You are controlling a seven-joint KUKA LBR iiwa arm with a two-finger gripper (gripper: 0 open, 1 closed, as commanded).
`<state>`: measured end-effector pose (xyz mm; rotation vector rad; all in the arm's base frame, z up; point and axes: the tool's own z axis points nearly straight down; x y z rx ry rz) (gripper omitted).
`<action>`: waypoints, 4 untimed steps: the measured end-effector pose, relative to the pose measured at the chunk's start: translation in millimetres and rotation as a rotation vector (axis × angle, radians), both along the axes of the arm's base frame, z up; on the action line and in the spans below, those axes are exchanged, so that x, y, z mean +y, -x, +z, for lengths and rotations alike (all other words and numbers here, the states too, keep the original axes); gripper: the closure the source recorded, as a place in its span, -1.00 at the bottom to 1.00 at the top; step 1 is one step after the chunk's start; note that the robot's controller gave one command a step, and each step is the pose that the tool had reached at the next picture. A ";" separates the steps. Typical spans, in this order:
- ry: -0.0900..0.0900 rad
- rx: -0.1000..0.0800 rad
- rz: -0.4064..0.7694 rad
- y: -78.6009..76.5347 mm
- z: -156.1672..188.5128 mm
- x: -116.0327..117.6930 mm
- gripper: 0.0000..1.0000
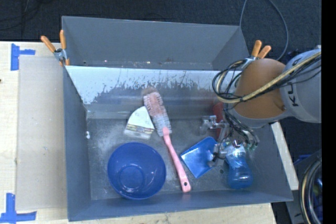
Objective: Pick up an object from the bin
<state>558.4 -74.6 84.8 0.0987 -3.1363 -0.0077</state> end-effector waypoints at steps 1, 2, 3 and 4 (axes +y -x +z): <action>0.002 -0.002 0.002 -2.2 -2.8 -0.8 -1.00; 0.002 0.000 0.055 -15.7 0.8 33.9 -1.00; 0.000 0.001 0.081 -14.1 -6.8 38.3 -1.00; -0.006 -0.002 0.130 -41.9 -13.2 6.5 1.00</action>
Offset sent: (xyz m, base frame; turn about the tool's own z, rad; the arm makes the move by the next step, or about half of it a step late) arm 0.0279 0.0586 0.0082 -0.1687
